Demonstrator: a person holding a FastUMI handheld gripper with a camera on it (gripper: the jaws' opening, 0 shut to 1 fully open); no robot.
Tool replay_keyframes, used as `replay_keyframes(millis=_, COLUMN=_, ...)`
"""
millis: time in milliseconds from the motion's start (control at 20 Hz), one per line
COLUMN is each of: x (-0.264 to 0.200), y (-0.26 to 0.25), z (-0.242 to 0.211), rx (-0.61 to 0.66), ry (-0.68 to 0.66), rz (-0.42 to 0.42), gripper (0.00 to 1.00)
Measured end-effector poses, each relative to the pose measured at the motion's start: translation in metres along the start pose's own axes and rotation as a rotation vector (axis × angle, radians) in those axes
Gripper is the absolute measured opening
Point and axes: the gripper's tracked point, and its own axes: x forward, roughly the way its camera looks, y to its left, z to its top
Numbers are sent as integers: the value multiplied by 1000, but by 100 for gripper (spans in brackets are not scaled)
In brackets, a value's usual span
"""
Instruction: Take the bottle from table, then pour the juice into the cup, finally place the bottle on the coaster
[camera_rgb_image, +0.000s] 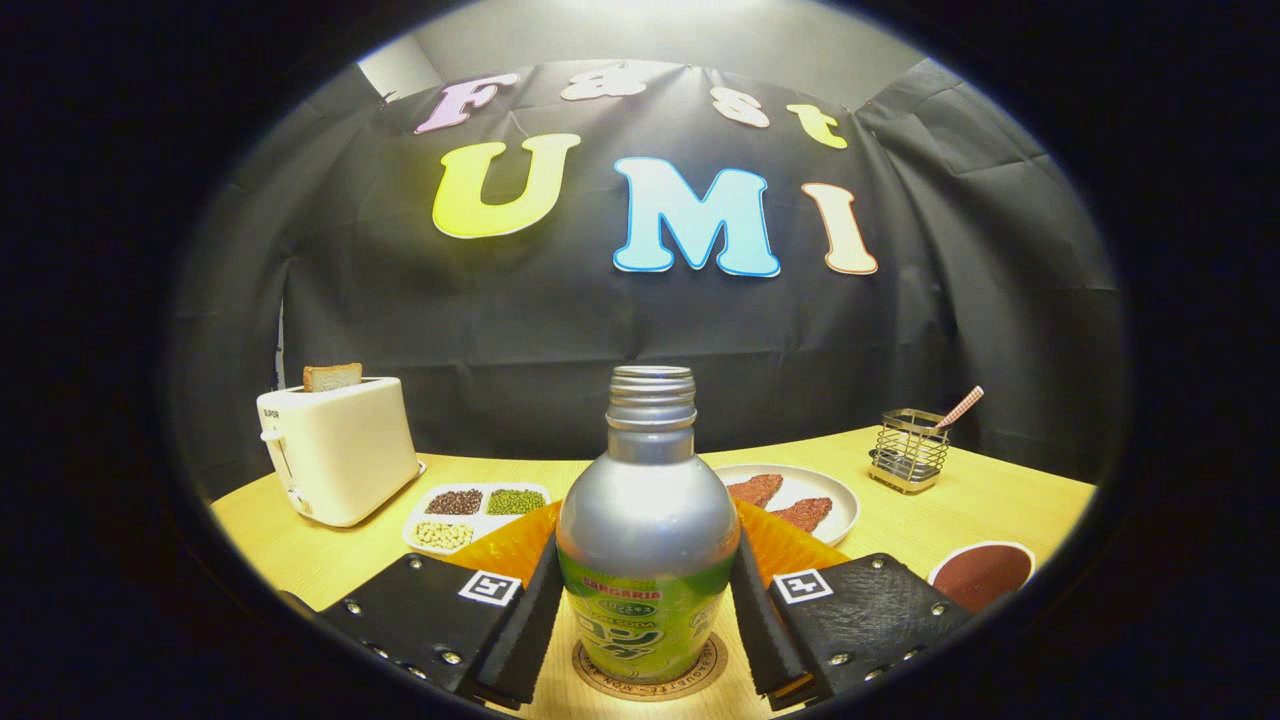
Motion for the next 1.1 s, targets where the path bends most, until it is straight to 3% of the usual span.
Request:
replay_keyframes(millis=150, x=-6, y=-2, z=4, rx=-7, ry=10, rz=-9, gripper=81)
replay_keyframes(millis=250, x=-16, y=0, z=25, rx=-5, ry=-27, rz=5, gripper=98)
replay_keyframes(millis=650, x=-108, y=-7, z=143, rx=-77, ry=-112, rz=76, gripper=98)
replay_keyframes(millis=900, x=-153, y=-24, z=213, rx=-44, ry=-186, rz=83, gripper=98)
replay_keyframes(millis=1100, x=-168, y=-33, z=243, rx=-19, ry=-206, rz=97, gripper=98)
